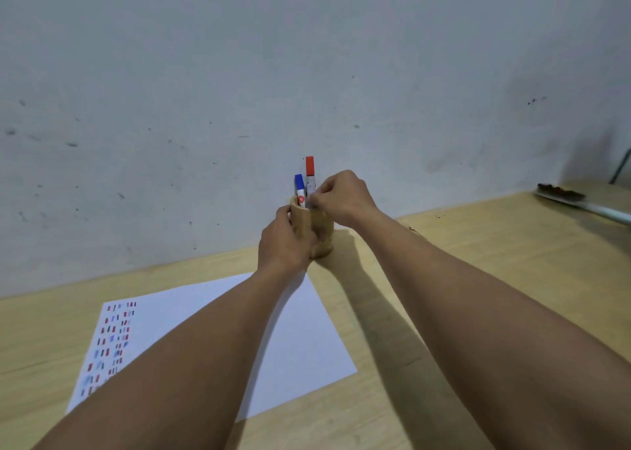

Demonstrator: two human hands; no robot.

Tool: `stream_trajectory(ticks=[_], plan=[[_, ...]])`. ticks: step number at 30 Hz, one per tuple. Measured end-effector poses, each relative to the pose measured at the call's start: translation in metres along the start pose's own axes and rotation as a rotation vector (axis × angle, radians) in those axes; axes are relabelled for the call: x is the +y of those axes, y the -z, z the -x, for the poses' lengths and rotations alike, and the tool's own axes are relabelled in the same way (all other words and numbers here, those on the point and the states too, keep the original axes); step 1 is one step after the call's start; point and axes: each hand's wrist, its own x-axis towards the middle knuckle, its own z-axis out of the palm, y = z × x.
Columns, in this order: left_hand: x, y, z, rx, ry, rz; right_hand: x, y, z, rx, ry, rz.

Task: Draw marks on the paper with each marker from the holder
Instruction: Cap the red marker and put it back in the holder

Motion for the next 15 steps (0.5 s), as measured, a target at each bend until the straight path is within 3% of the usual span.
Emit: stream_trajectory(ticks=[4, 15], plan=[[-0.003, 0.002, -0.002, -0.027, 0.001, -0.003, 0.002, -0.006, -0.002, -0.022, -0.018, 0.015], [-0.01, -0.002, -0.005, -0.009, 0.004, 0.051, 0.007, 0.005, 0.007, 0.01, 0.146, 0.094]])
